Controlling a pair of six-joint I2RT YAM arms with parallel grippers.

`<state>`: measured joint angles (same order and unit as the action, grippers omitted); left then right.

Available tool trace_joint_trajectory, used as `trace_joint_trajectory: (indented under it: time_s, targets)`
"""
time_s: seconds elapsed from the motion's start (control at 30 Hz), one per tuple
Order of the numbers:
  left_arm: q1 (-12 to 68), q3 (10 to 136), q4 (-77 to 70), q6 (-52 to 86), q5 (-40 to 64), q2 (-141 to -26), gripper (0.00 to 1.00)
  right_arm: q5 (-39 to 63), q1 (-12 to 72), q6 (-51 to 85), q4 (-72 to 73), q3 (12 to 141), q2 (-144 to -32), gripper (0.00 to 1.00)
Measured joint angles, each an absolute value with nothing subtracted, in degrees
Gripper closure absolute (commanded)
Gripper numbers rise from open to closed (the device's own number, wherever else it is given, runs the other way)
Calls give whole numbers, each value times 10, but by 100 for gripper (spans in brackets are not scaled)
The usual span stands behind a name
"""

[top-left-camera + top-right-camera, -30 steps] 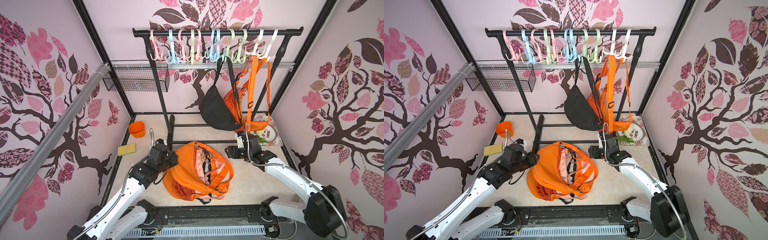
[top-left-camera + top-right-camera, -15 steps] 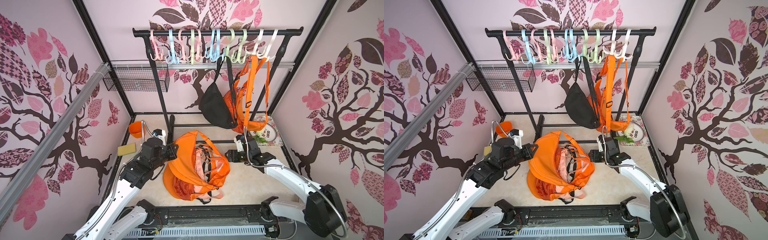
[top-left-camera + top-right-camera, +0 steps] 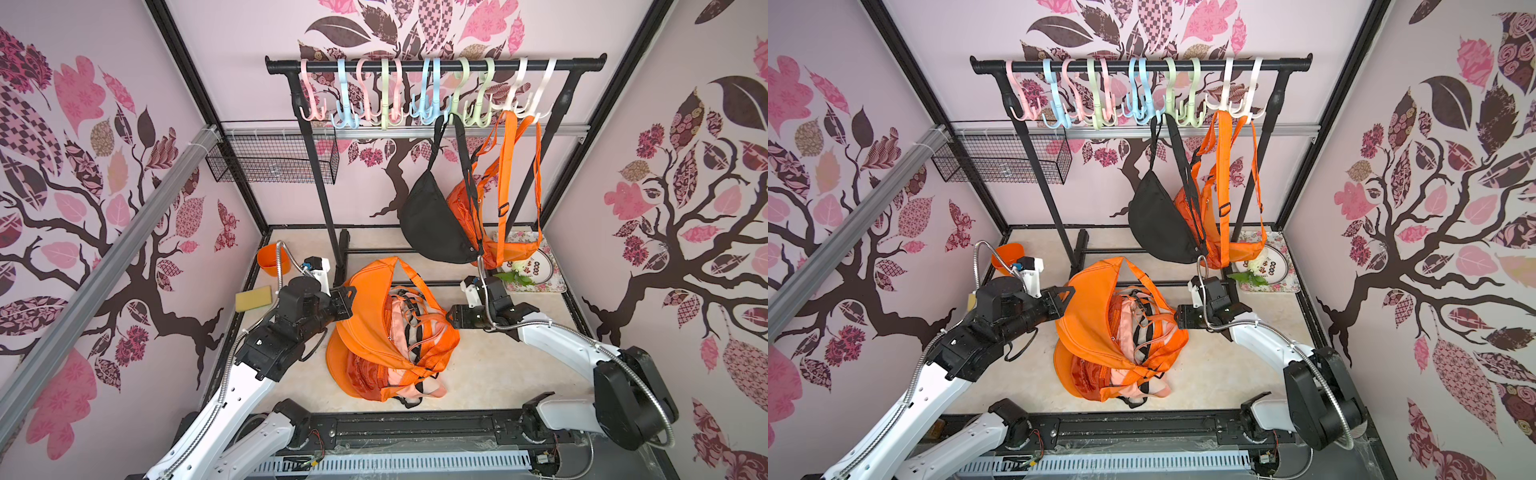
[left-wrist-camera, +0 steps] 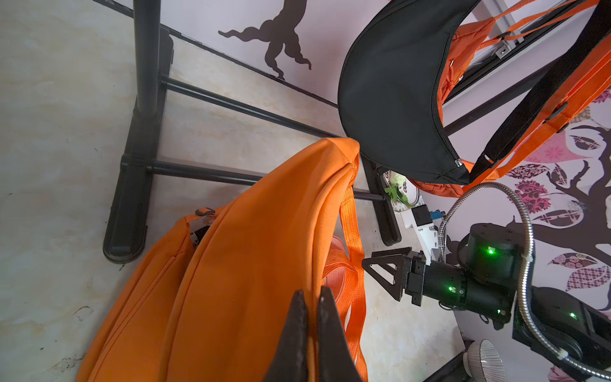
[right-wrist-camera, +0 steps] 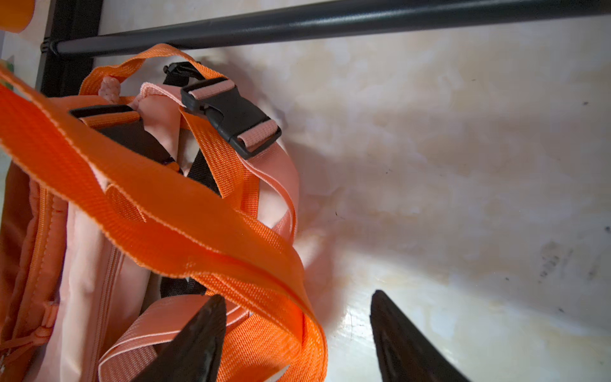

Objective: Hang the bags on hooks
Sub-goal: Pick up the bag from the bag.

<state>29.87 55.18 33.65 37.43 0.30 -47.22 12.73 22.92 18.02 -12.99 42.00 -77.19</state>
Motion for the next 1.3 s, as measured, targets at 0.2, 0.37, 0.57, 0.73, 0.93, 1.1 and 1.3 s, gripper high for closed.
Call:
trace_joint_trajectory:
  time_s: [0.2, 0.37, 0.57, 0.73, 0.93, 1.1, 1.3]
  targets:
    - [299, 560, 339, 370, -11, -465, 100, 153, 229, 176, -121, 428, -798, 39]
    - [299, 562, 341, 368, -15, -465, 100, 165, 229, 176, -113, 428, -807, 41]
    - [299, 562, 347, 363, -30, -464, 100, 176, 229, 176, -107, 428, -818, 43]
    - [299, 562, 352, 361, -40, -458, 100, 179, 229, 176, -102, 430, -829, 44]
    - [299, 562, 352, 360, -48, -455, 100, 195, 229, 176, -100, 452, -832, 44]
    - [299, 562, 352, 360, -50, -455, 100, 196, 229, 178, -98, 456, -831, 47]
    - [299, 562, 352, 360, -51, -451, 100, 195, 229, 179, -99, 456, -832, 54]
